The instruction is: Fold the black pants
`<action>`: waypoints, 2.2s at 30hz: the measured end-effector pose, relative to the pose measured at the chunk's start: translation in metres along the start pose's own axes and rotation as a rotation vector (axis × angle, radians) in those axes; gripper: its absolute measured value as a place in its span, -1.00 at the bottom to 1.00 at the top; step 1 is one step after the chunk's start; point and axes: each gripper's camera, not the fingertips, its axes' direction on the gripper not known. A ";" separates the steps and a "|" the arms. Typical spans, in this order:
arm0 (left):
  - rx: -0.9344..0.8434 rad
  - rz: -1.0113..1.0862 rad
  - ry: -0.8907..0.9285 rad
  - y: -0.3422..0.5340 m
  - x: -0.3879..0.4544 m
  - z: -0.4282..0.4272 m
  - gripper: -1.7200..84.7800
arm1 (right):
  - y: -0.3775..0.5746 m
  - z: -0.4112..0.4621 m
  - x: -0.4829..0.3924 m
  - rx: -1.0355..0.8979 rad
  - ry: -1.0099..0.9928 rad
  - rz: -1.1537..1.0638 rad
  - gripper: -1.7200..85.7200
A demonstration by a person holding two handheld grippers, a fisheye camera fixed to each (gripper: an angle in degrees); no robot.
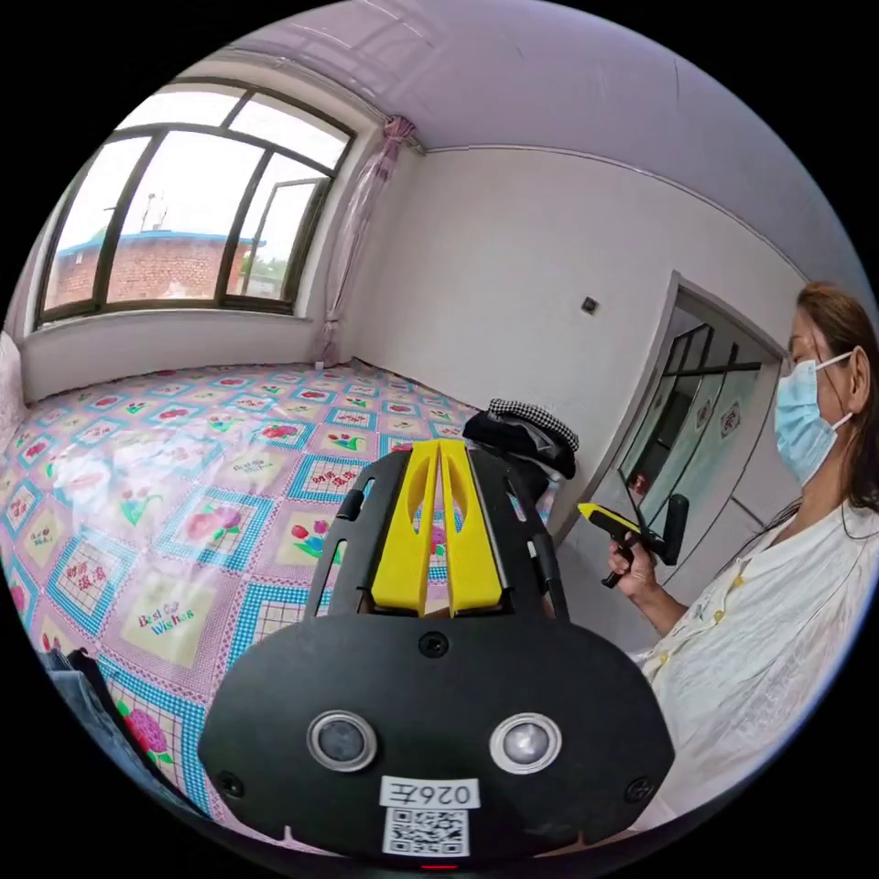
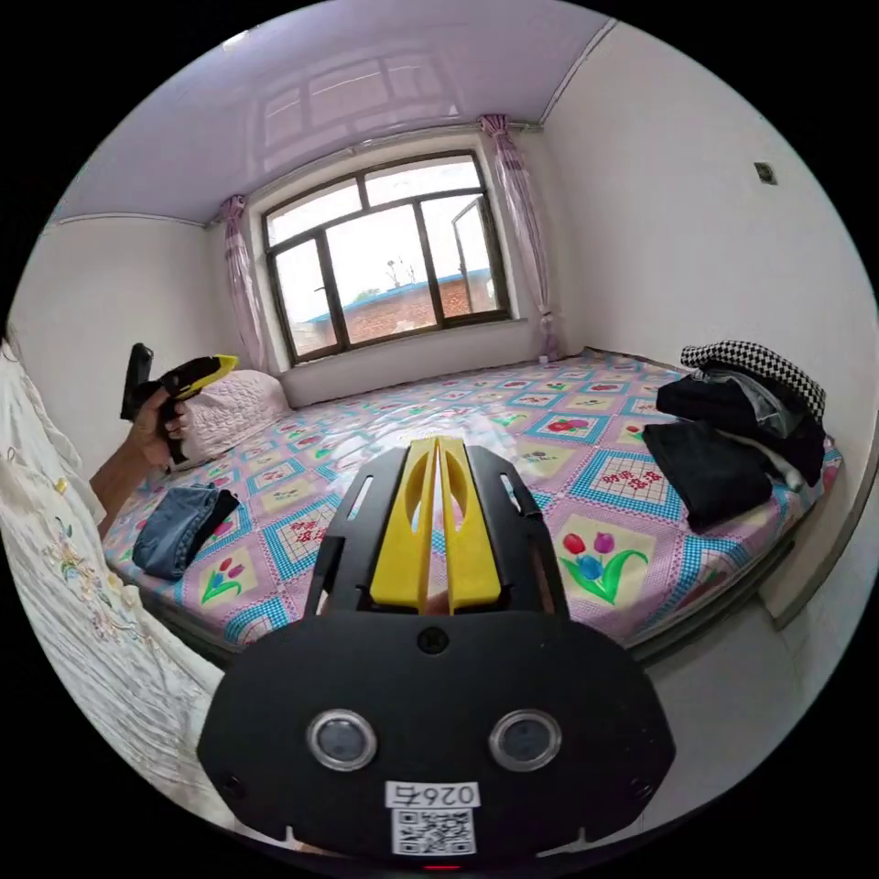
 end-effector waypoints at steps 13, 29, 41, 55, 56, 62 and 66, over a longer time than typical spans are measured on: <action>0.209 0.354 0.763 0.001 0.041 0.130 -0.97 | -0.061 -0.025 -0.004 0.186 0.275 -0.036 -0.98; -0.210 -0.201 0.843 0.029 0.074 0.630 -0.96 | -0.091 0.126 0.371 -0.283 0.230 0.201 -0.98; -0.684 -0.212 0.391 0.080 0.097 0.923 -0.62 | -0.125 0.248 0.604 -0.468 0.291 0.359 -0.74; -0.855 -0.281 0.320 0.108 0.066 0.988 -0.83 | -0.112 0.266 0.662 -0.509 -0.163 0.584 -0.90; -0.858 -0.287 0.311 0.111 0.060 0.977 -0.83 | -0.107 0.268 0.648 -0.524 -0.218 0.584 -0.91; -0.820 -0.474 0.133 0.163 -0.015 0.836 -0.83 | -0.082 0.294 0.550 -0.628 -0.514 0.570 -0.91; -0.774 -0.600 -0.028 0.195 -0.054 0.725 -0.83 | -0.079 0.319 0.488 -0.730 -0.664 0.475 -0.92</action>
